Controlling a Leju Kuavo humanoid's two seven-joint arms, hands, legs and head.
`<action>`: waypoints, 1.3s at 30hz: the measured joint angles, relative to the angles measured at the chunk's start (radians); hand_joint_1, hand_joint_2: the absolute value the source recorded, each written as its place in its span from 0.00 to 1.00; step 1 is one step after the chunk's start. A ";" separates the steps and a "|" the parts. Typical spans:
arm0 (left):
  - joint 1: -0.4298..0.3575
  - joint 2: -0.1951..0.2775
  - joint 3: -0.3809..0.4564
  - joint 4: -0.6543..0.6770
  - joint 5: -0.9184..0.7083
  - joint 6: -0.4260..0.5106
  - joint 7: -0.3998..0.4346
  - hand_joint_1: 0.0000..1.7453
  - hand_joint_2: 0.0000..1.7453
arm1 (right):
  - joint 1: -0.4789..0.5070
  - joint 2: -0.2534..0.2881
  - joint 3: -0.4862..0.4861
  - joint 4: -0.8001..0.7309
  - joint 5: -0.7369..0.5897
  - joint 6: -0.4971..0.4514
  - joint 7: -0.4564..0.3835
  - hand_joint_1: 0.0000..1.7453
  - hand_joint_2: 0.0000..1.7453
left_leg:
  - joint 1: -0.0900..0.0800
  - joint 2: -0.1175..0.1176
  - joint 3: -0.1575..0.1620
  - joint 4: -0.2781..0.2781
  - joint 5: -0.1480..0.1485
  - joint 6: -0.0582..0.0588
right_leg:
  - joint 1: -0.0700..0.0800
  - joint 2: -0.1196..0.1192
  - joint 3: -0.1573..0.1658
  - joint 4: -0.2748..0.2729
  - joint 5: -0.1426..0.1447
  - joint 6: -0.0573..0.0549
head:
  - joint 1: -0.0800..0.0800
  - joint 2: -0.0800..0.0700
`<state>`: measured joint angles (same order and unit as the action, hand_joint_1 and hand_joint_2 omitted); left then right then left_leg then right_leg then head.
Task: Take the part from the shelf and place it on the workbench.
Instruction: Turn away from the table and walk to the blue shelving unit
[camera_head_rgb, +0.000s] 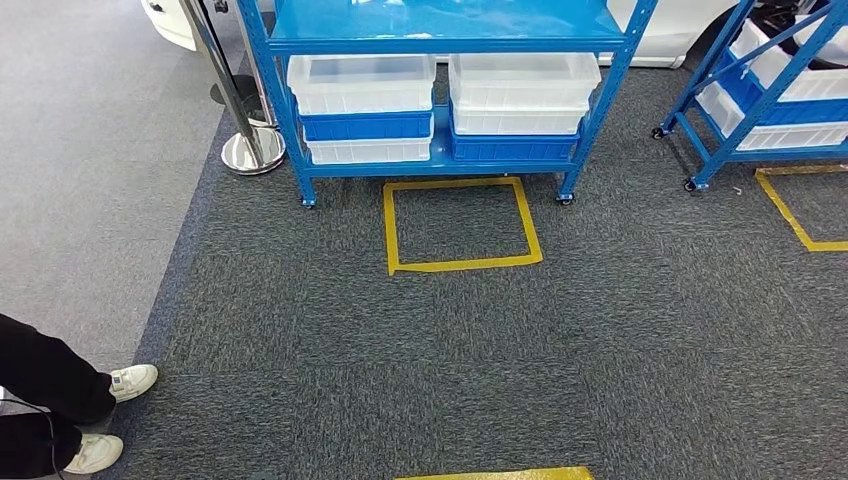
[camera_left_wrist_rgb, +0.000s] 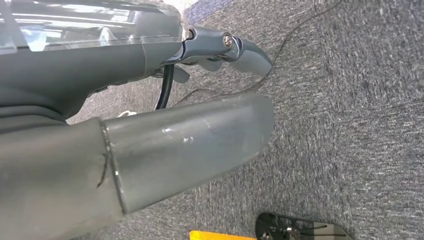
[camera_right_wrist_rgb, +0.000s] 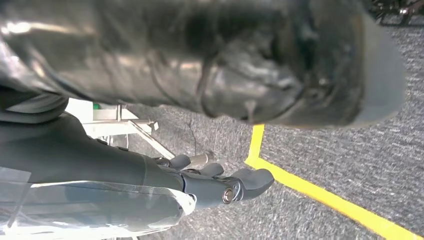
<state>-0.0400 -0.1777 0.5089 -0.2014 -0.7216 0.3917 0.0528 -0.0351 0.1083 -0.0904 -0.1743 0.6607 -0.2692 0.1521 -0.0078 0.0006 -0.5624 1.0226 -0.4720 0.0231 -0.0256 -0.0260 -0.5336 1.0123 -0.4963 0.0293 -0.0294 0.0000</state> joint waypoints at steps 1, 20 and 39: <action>0.000 0.000 0.000 0.000 -0.001 0.000 0.000 0.00 0.00 | 0.000 0.000 0.000 0.000 0.000 0.000 0.000 0.00 0.00 | -0.002 0.000 -0.001 0.001 -0.001 0.003 | -0.001 0.000 0.000 -0.001 0.000 0.003 | 0.000 0.000; -0.002 -0.002 0.000 0.000 -0.012 -0.007 -0.010 0.00 0.00 | 0.002 0.000 -0.011 0.000 0.000 -0.001 -0.001 0.00 0.00 | 0.010 -0.012 0.037 0.002 -0.042 -0.022 | 0.002 0.025 -0.036 0.021 0.010 -0.027 | 0.000 0.000; 0.001 0.000 0.000 0.000 -0.014 -0.013 -0.007 0.00 0.00 | 0.000 0.004 -0.012 0.000 0.002 0.000 -0.001 0.00 0.00 | 0.010 -0.007 0.021 -0.022 0.004 0.024 | 0.004 0.025 -0.066 0.220 -0.129 -0.004 | 0.003 0.000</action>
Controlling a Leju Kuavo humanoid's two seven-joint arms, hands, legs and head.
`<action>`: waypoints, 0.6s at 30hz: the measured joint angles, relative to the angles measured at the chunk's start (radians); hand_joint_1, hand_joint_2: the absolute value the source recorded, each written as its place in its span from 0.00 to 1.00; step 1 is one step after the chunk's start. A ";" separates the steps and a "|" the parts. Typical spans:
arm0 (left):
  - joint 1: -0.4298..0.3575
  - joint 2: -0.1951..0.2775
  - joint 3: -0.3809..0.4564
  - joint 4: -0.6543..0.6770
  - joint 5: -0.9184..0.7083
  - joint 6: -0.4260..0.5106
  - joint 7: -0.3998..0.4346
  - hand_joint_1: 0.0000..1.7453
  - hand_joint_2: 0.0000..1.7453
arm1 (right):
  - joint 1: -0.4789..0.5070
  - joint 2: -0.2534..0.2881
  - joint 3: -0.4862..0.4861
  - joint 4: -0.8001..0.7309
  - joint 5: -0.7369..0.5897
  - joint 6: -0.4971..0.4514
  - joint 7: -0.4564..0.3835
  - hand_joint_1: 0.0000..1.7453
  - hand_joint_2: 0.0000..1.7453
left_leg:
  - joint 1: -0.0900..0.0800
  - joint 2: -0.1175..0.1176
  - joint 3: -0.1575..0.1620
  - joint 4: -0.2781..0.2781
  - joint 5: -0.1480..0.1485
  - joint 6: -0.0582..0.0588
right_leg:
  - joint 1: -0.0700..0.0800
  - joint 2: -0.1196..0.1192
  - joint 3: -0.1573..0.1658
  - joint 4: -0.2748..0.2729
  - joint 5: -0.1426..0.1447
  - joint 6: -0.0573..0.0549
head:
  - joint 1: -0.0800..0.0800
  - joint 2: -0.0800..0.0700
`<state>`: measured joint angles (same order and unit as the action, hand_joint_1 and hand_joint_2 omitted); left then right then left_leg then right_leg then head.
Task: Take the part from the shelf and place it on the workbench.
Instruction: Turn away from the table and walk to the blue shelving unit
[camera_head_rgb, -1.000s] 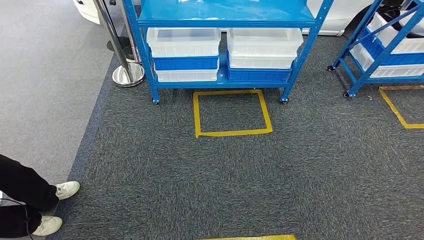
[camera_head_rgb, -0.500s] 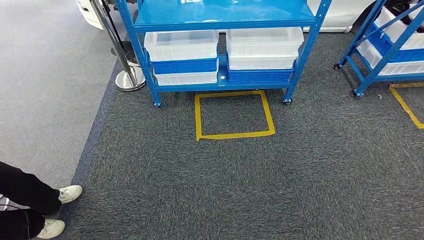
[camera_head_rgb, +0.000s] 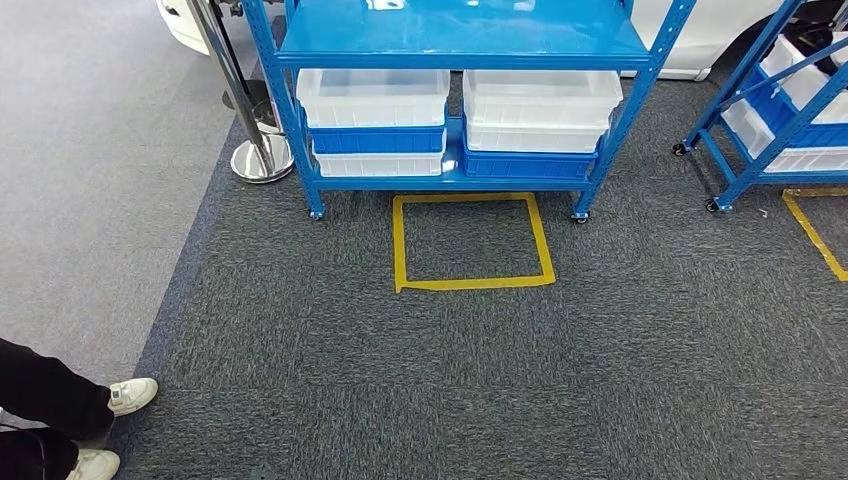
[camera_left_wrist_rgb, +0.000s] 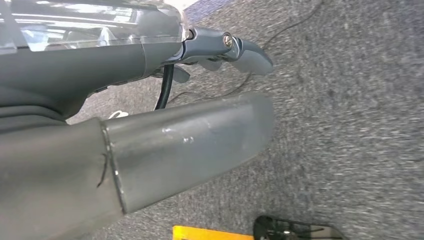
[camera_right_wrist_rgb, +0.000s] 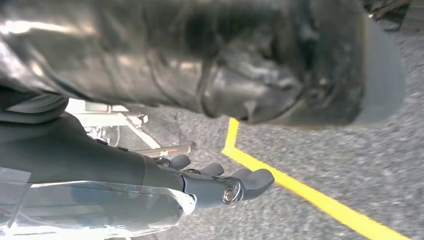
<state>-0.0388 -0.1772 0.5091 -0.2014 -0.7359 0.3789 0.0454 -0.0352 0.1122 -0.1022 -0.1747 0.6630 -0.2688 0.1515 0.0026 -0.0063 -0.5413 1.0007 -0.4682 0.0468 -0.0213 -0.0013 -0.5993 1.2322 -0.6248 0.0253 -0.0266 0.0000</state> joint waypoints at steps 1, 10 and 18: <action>0.000 0.000 0.000 0.000 0.000 0.000 0.000 0.00 0.00 | 0.000 0.000 0.000 0.000 0.000 0.000 0.000 0.00 0.00 | 0.000 -0.001 0.006 0.000 -0.006 0.000 | -0.001 0.000 -0.037 0.043 -0.014 0.004 | 0.000 0.000; -0.001 0.000 0.000 0.000 -0.002 0.000 0.004 0.00 0.00 | 0.006 -0.002 -0.001 0.002 0.003 0.002 0.001 0.00 0.00 | 0.001 -0.004 0.072 0.014 -0.076 -0.044 | 0.001 0.000 -0.018 -0.169 0.155 -0.023 | 0.001 0.000; 0.002 0.000 0.000 0.000 -0.011 0.000 0.007 0.00 0.00 | 0.006 0.000 -0.002 0.003 0.011 0.001 0.001 0.00 0.00 | 0.007 0.000 -0.122 0.289 -0.163 -0.064 | 0.001 0.001 0.048 -0.184 0.114 -0.051 | 0.000 0.000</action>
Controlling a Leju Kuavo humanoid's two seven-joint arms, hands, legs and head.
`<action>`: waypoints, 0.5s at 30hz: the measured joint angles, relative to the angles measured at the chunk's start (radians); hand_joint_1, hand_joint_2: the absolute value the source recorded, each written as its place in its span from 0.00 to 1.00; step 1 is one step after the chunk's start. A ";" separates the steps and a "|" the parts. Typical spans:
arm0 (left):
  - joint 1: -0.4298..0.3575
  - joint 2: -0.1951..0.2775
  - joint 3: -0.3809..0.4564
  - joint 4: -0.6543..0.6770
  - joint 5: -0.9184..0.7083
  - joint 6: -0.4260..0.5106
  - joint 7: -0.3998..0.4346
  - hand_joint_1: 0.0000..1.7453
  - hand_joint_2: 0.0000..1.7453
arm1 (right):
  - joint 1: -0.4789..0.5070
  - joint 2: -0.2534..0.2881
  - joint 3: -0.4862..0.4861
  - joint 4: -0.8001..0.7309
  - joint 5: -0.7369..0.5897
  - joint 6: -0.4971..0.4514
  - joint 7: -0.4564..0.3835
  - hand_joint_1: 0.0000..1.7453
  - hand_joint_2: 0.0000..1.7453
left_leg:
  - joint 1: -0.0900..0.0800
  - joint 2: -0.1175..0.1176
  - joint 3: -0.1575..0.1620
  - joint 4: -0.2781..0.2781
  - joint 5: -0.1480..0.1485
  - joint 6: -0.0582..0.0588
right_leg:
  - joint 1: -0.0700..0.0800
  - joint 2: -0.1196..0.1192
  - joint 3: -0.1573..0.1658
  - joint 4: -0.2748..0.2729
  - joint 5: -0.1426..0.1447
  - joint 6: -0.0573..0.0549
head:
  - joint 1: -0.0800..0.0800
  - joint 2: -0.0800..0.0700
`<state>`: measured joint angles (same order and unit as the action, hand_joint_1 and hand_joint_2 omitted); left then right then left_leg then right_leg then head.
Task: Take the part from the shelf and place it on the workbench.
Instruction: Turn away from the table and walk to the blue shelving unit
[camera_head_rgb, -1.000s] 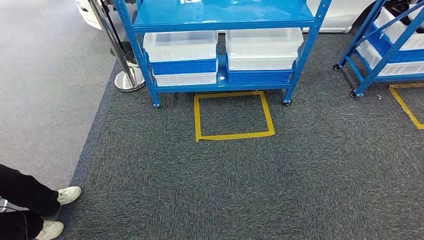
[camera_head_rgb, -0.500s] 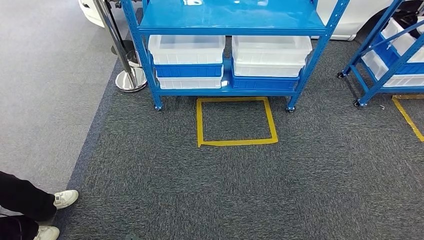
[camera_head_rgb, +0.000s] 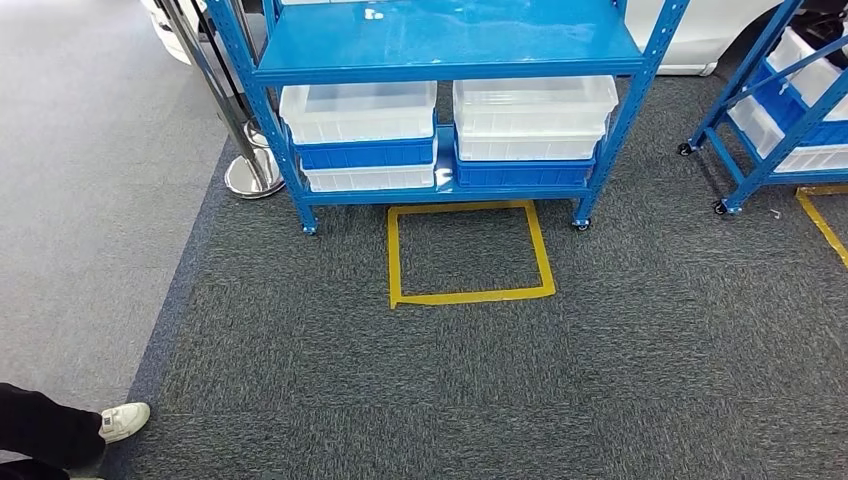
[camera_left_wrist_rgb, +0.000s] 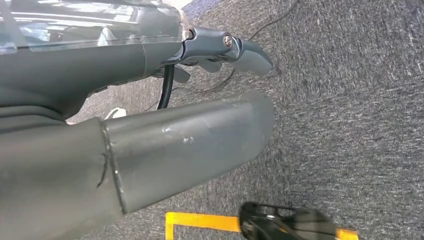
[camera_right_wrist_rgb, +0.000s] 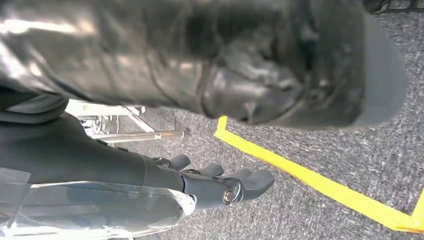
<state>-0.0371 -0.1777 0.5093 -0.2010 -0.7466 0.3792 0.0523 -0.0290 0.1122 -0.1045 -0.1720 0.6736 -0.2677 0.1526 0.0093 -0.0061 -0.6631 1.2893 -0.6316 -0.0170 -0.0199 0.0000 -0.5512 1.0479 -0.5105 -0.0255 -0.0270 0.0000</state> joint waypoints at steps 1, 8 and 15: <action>0.001 0.000 0.000 0.000 -0.001 0.000 0.000 0.00 0.00 | 0.000 0.000 0.000 0.000 0.000 0.000 0.000 0.00 0.00 | -0.001 0.000 0.004 -0.043 0.033 0.004 | 0.001 0.001 0.013 0.000 -0.009 0.001 | 0.000 0.000; 0.005 0.004 0.000 0.000 -0.002 0.000 0.000 0.00 0.00 | -0.004 0.005 -0.001 0.000 -0.003 0.002 0.000 0.00 0.00 | -0.013 -0.001 0.070 -0.258 0.183 0.046 | 0.006 0.002 0.063 0.007 -0.038 0.033 | 0.001 0.000; 0.001 0.004 0.000 0.000 -0.004 -0.001 0.000 0.00 0.00 | -0.005 0.004 -0.003 0.000 -0.011 0.003 -0.001 0.00 0.00 | -0.009 -0.002 0.126 -0.278 0.155 0.063 | 0.003 0.001 -0.113 0.252 -0.127 0.052 | 0.003 0.000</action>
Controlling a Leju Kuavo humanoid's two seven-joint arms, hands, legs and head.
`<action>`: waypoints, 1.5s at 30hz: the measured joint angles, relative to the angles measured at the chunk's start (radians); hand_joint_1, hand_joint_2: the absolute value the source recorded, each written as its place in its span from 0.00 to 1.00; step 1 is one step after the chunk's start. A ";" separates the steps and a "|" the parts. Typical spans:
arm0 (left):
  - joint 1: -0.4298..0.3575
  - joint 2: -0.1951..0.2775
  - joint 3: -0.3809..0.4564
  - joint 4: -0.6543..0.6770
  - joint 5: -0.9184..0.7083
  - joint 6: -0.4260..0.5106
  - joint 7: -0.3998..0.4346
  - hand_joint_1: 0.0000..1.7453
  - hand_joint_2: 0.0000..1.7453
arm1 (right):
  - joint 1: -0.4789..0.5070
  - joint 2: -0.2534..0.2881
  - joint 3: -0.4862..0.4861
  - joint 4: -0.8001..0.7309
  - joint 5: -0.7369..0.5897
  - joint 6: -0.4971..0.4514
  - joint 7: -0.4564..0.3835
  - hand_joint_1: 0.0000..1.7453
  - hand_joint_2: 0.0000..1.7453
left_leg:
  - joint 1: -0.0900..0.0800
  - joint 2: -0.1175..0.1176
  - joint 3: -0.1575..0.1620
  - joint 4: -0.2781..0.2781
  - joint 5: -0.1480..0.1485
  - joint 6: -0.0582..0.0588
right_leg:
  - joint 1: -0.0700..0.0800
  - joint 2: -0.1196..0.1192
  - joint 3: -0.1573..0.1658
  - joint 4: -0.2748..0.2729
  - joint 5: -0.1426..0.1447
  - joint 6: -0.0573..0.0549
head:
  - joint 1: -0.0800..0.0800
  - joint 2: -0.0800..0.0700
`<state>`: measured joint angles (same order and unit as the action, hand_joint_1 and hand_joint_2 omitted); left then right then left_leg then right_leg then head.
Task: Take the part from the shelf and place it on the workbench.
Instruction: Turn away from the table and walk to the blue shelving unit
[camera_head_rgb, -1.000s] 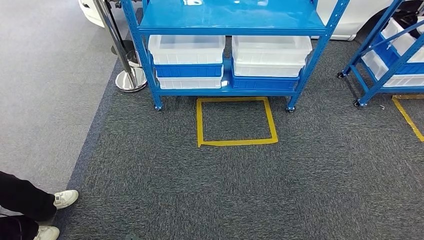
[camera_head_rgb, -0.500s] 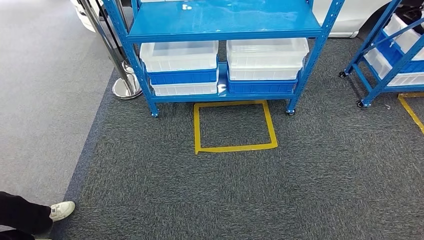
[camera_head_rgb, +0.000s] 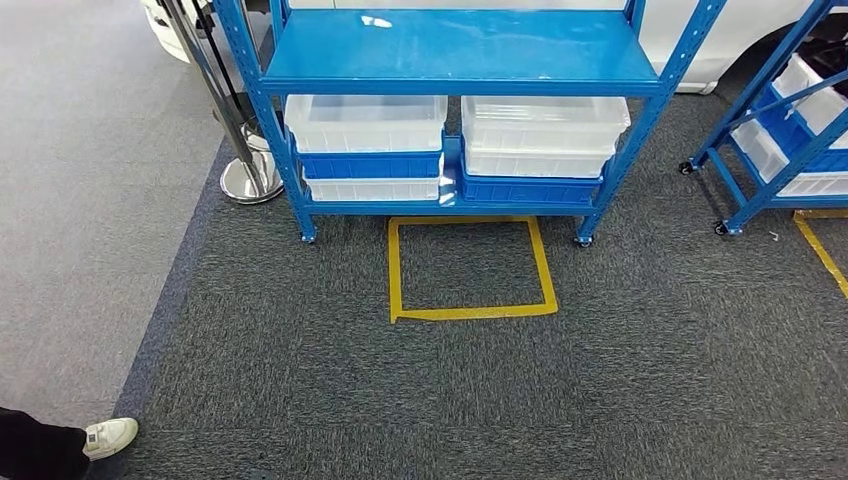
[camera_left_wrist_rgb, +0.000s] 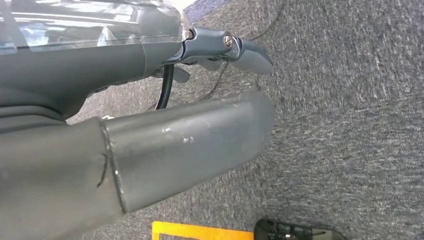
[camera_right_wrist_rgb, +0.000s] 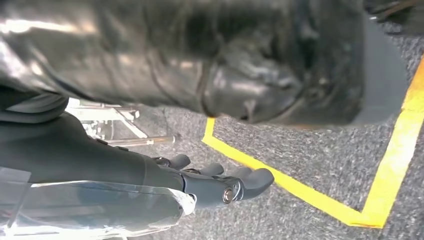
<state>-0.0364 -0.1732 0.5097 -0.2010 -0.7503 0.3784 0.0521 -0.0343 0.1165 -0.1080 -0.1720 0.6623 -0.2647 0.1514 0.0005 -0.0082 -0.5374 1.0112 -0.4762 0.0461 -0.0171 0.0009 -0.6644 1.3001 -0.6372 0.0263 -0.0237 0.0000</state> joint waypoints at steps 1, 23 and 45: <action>0.001 0.000 0.000 0.000 0.000 -0.001 0.000 0.00 0.00 | 0.001 -0.001 -0.002 0.000 -0.002 0.000 0.000 0.00 0.00 | 0.001 0.000 0.012 0.000 -0.009 -0.002 | -0.001 0.000 0.000 -0.034 0.029 0.001 | 0.000 0.000; 0.002 0.002 0.000 0.001 -0.009 -0.004 -0.002 0.00 0.00 | 0.001 0.004 -0.019 0.000 0.000 -0.005 0.005 0.00 0.00 | -0.004 0.005 -0.063 0.022 0.025 -0.024 | 0.007 0.001 0.168 -0.249 0.091 -0.029 | -0.002 0.000; -0.003 -0.001 0.000 0.001 -0.025 -0.004 -0.004 0.00 0.00 | 0.003 0.002 -0.028 0.000 0.001 -0.040 0.041 0.00 0.00 | 0.005 0.003 -0.130 0.284 -0.146 -0.067 | 0.003 0.000 0.102 -0.253 0.139 -0.063 | -0.002 0.000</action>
<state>-0.0391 -0.1744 0.5097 -0.1999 -0.7748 0.3746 0.0483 -0.0309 0.1190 -0.1361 -0.1720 0.6634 -0.3046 0.1923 0.0052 -0.0054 -0.6671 1.2954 -0.6221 -0.0212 -0.0138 0.0009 -0.5626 1.0467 -0.4986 -0.0371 -0.0254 0.0000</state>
